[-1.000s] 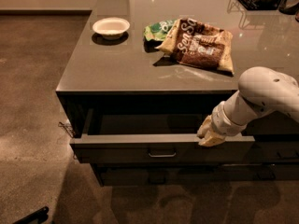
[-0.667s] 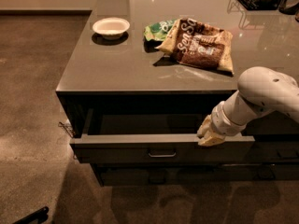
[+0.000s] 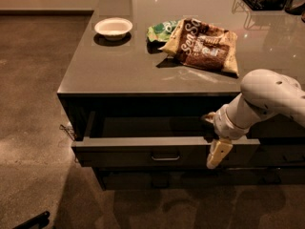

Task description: Open top drawer

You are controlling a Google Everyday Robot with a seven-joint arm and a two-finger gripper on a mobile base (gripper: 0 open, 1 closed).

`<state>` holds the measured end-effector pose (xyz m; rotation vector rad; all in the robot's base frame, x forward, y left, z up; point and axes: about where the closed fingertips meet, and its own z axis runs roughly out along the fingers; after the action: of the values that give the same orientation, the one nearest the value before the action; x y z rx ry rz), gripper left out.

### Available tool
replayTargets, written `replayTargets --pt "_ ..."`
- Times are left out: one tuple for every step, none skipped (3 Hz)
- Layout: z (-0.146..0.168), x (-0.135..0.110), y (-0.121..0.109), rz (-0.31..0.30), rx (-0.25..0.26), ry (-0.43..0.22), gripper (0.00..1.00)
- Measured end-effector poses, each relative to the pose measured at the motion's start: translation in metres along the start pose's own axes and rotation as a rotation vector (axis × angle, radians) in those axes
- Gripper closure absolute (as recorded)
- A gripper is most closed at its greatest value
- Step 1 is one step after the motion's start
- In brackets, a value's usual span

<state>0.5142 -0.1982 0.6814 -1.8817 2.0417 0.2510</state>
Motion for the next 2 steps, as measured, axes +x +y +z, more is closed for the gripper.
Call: replayTargets --pt "0.001 0.000 0.000 0.000 -0.001 0.000 0.00" --pt "0.013 0.004 -0.001 0.005 -0.034 0.023 0.00"
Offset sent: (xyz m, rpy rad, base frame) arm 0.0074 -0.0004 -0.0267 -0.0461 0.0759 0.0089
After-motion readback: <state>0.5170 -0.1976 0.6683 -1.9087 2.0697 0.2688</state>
